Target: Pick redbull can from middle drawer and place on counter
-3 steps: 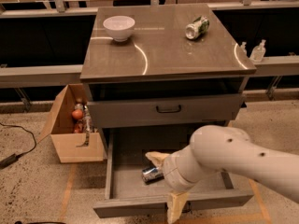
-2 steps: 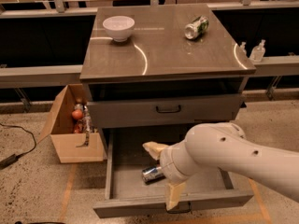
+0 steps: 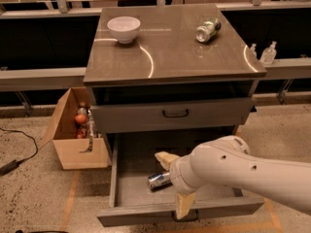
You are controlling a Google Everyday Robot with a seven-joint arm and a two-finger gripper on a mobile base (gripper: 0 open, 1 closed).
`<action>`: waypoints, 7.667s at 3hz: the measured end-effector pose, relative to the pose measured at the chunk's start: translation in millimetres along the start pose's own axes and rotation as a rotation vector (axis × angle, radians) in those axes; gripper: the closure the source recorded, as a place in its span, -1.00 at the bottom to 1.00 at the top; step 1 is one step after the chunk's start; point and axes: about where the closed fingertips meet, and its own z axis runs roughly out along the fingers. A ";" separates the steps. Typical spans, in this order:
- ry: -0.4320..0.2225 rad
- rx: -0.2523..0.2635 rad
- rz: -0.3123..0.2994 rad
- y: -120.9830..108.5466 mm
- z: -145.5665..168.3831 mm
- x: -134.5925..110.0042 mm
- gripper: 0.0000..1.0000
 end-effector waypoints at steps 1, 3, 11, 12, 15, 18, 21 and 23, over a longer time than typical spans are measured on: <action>0.094 0.027 -0.028 -12.6 21.1 37.6 -1.00; 0.177 0.047 -0.116 -43.9 57.2 98.7 -1.00; -0.026 -0.101 0.013 -81.2 249.7 146.3 0.25; -0.015 -0.092 -0.006 -84.7 237.8 137.5 0.71; 0.100 0.176 0.151 -33.6 52.2 109.1 1.00; 0.283 0.378 0.082 -27.9 -156.0 47.8 1.00; 0.471 0.645 -0.013 -142.7 -276.9 63.8 1.00; 0.527 0.724 -0.026 -269.0 -285.6 94.2 1.00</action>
Offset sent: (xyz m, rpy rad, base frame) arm 0.1113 -0.0615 -0.0742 -0.2271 -0.1808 0.0438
